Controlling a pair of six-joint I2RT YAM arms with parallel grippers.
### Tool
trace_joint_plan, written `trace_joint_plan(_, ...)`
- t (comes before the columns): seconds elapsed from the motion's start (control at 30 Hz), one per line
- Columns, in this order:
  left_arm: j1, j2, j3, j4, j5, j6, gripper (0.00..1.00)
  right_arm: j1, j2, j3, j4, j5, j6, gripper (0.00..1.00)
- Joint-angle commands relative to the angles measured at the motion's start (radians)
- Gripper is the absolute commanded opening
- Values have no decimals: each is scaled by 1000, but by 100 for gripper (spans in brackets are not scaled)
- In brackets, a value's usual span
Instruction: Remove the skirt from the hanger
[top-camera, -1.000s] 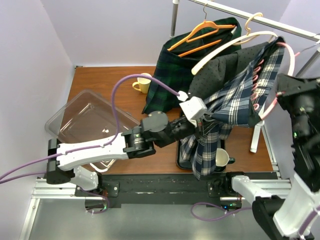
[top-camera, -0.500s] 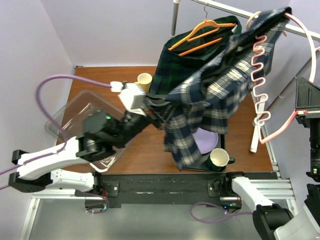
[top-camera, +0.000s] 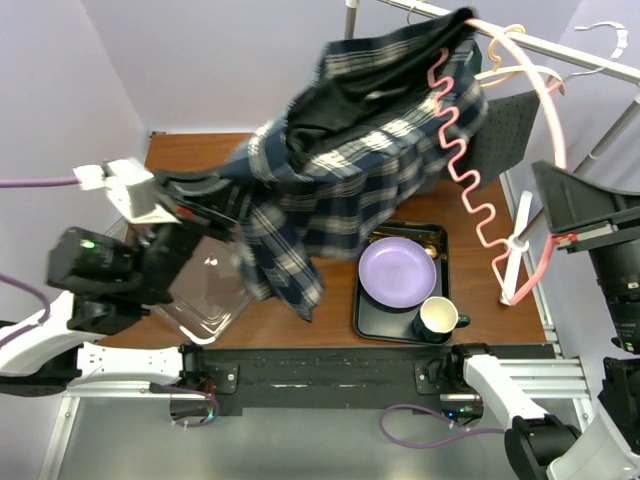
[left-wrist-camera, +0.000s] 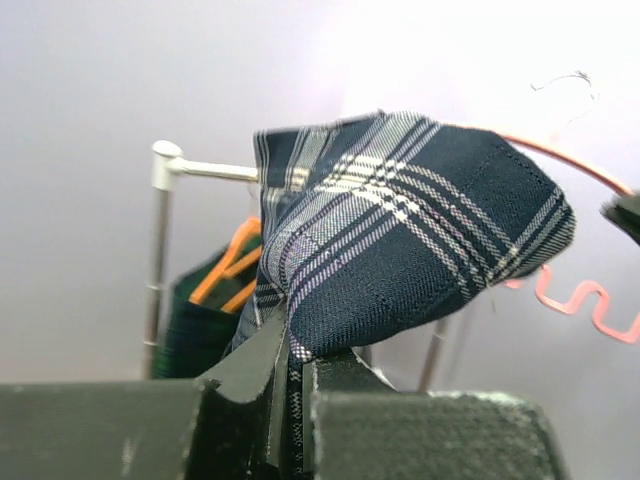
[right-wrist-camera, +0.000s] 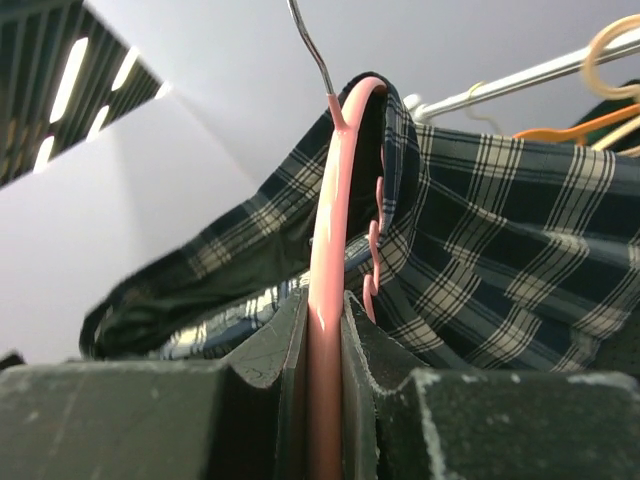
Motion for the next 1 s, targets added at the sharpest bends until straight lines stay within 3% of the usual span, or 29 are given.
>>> trace_joint_plan(0.0, -7, -11, 112, 59, -123, 156, 0, -11, 10, 0, 180, -150, -49, 0)
trace_joint_plan(0.37, -7, -3, 152, 114, -267, 360, 0, -13, -12, -27, 115, -158, -151, 0)
trace_joint_plan(0.57, -7, -11, 146, 204, -353, 502, 0, -13, -72, -145, 130, -199, -187, 0)
trace_joint_plan(0.67, -7, -15, 121, 295, -392, 608, 0, -11, -88, -182, 163, -228, -185, 0)
trace_joint_plan(0.8, -7, -35, 39, 565, -450, 841, 0, -11, -100, -213, 194, -265, -165, 0)
trace_joint_plan(0.97, -7, -14, 45, 681, -488, 1008, 0, -11, -117, -214, 214, -322, -173, 0)
